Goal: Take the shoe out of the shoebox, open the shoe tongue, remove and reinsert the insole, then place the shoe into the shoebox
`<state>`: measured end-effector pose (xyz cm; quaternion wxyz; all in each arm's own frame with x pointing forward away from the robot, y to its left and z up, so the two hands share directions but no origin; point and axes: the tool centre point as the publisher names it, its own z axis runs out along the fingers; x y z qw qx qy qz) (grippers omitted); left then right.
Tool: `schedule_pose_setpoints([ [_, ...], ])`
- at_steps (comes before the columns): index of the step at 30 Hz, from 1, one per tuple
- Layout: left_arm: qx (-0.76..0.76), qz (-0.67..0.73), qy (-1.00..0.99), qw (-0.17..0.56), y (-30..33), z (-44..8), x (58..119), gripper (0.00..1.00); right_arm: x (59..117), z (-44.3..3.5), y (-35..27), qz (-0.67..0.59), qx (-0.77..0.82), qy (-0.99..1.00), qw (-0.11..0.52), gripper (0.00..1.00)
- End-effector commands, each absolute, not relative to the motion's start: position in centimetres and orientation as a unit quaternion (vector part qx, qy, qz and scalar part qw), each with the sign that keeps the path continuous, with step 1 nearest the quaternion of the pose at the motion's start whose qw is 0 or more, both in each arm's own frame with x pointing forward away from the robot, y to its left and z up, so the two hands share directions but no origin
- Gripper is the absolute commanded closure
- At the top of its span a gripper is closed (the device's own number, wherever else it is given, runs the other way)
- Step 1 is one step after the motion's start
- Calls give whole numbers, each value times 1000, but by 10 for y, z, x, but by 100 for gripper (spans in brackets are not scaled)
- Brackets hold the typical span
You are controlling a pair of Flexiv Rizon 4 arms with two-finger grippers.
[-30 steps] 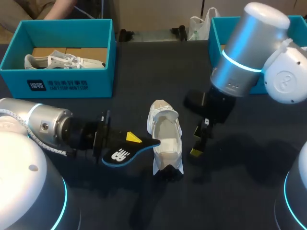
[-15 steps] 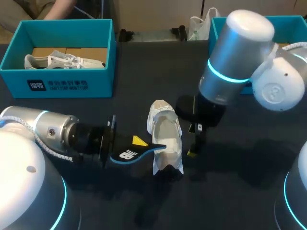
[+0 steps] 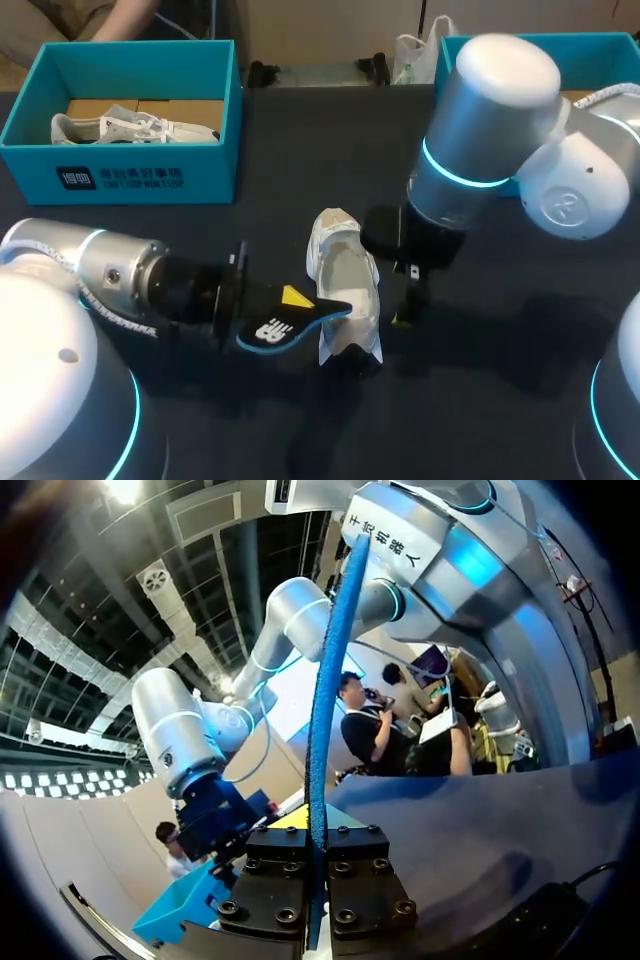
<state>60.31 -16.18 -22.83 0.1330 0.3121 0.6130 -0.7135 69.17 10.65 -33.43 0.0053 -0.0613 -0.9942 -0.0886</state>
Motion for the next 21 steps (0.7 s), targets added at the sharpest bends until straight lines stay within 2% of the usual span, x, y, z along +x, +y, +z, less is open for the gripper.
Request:
schedule_pose_setpoints([
  [1, 316, -717, 608, 131, -167, -231, 607, 100, 698, -338, 111, -79, -54, -995, -1, 0],
  [21, 312, -703, 620, 154, -179, -245, 620, 100, 706, -348, 111, -78, -27, -996, -28, 0],
])
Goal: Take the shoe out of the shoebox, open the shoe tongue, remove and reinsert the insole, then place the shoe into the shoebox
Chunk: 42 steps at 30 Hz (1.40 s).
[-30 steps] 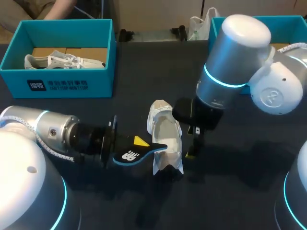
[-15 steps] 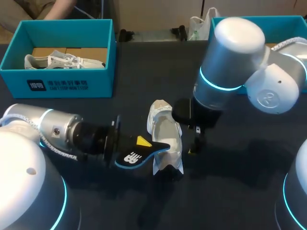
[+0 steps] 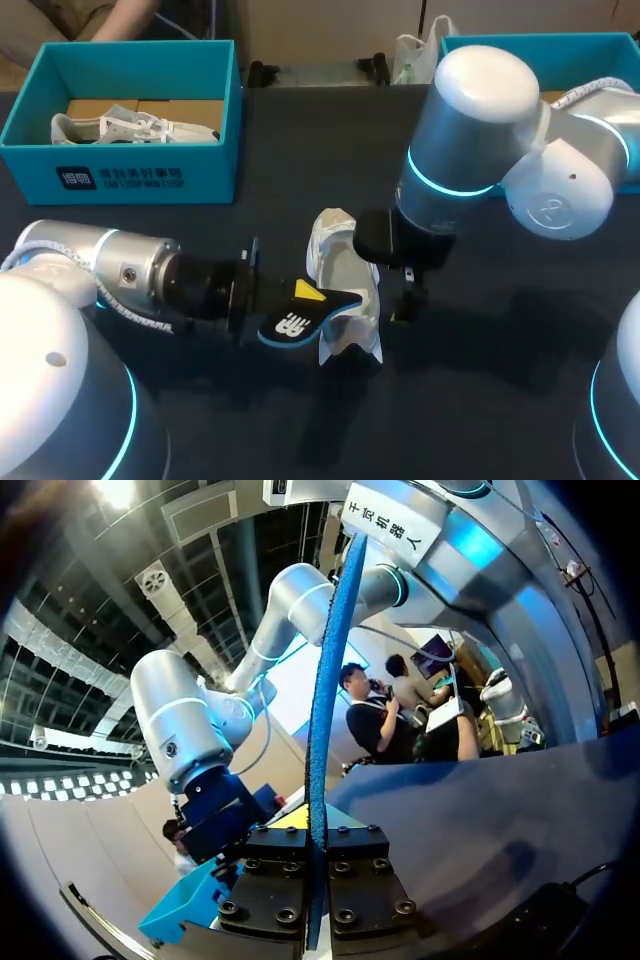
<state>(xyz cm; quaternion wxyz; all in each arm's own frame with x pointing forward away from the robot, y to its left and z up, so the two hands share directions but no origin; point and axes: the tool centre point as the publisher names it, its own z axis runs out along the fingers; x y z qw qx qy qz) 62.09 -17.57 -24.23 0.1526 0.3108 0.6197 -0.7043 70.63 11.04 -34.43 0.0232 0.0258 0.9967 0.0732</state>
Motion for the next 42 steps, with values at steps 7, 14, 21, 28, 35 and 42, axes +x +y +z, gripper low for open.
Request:
schedule_pose_setpoints([
  [7, 319, -700, 619, 158, -181, -251, 625, 100, 705, -347, 113, 82, 28, 996, 34, 0],
  [14, 319, -704, 614, 161, -184, -254, 630, 100, 703, -347, 111, 95, 34, 994, 35, 0],
  [21, 325, -704, 610, 163, -186, -258, 631, 100, 703, -346, 108, 109, 33, 993, 31, 0],
  [28, 330, -704, 607, 166, -189, -259, 632, 100, 703, -347, 104, 129, 27, 991, 24, 0],
  [35, 322, -710, 606, 158, -191, -255, 636, 100, 703, -347, 104, 129, 27, 991, 24, 0],
  [42, 313, -713, 609, 149, -192, -253, 632, 100, 703, -347, 104, 129, 27, 991, 24, 0],
])
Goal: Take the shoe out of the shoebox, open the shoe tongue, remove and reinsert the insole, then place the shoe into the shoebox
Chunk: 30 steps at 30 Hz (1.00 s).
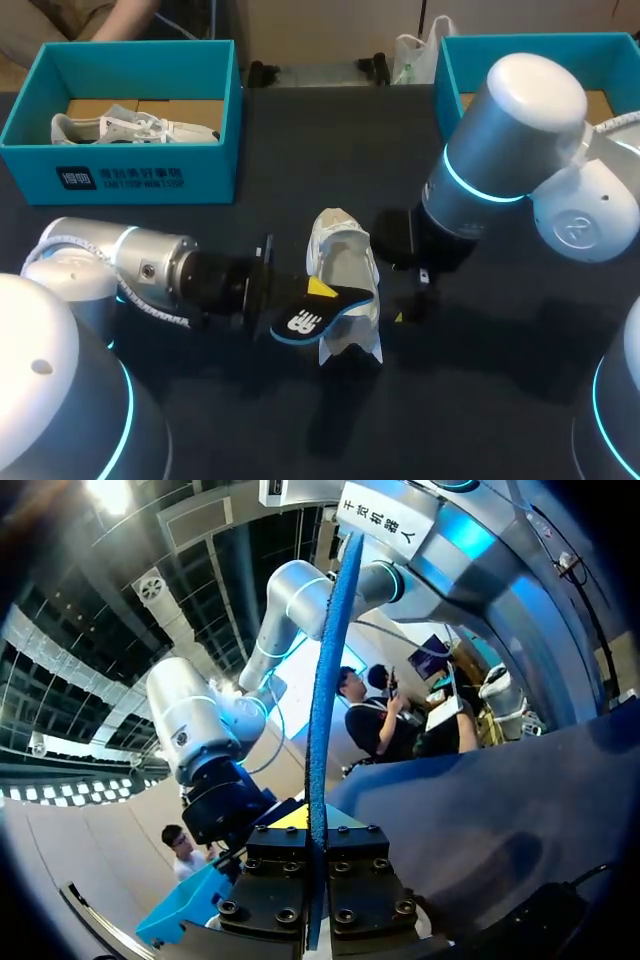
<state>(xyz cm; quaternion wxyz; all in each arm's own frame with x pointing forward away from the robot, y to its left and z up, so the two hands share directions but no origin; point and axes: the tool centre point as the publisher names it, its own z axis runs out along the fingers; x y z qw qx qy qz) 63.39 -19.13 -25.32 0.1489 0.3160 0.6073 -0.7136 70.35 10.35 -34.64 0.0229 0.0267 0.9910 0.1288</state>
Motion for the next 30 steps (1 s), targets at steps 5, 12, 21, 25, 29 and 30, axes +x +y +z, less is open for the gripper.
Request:
schedule_pose_setpoints([
  [5, 304, -716, 612, 145, -193, -255, 630, 100, 703, -347, 104, 129, 27, 991, 24, 0],
  [12, 298, -714, 617, 144, -198, -260, 631, 100, 703, -347, 104, 129, 27, 991, 24, 0],
  [21, 288, -713, 623, 143, -207, -269, 638, 100, 703, -347, 104, 129, 27, 991, 24, 0],
  [25, 282, -714, 626, 139, -207, -274, 641, 100, 703, -347, 104, 129, 27, 991, 24, 0],
  [29, 277, -714, 629, 136, -204, -278, 642, 100, 703, -347, 104, 129, 27, 991, 24, 0],
  [30, 275, -714, 629, 136, -203, -279, 643, 100, 703, -347, 104, 129, 27, 991, 24, 0],
])
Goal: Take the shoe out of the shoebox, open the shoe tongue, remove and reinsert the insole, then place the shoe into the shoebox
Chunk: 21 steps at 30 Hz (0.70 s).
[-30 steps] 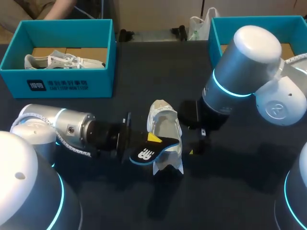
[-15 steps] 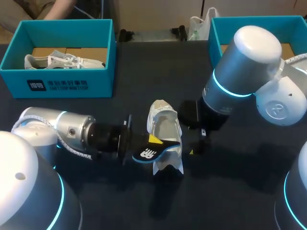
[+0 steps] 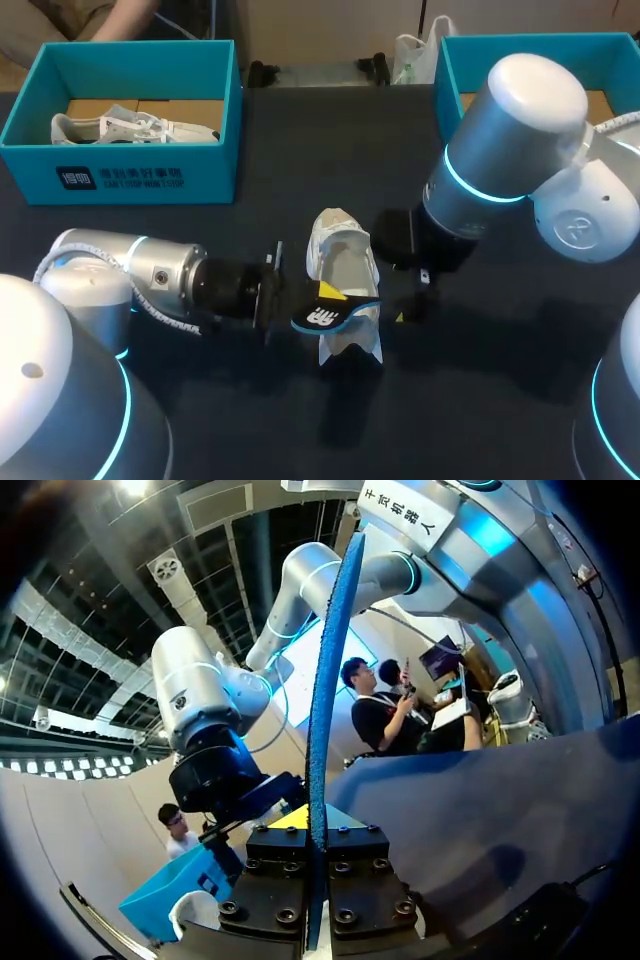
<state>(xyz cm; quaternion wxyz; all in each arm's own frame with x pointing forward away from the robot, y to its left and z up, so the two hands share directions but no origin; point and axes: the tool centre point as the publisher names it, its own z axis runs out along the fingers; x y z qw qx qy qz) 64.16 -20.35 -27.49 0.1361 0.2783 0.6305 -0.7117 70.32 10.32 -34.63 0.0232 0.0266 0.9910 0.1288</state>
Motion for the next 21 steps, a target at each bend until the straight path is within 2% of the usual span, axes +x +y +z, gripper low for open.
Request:
schedule_pose_setpoints([
  [1, 273, -715, 629, 135, -202, -279, 644, 100, 703, -347, 104, 129, 27, 991, 24, 0],
  [21, 257, -720, 632, 127, -207, -298, 658, 100, 703, -347, 104, 129, 27, 991, 24, 0],
])
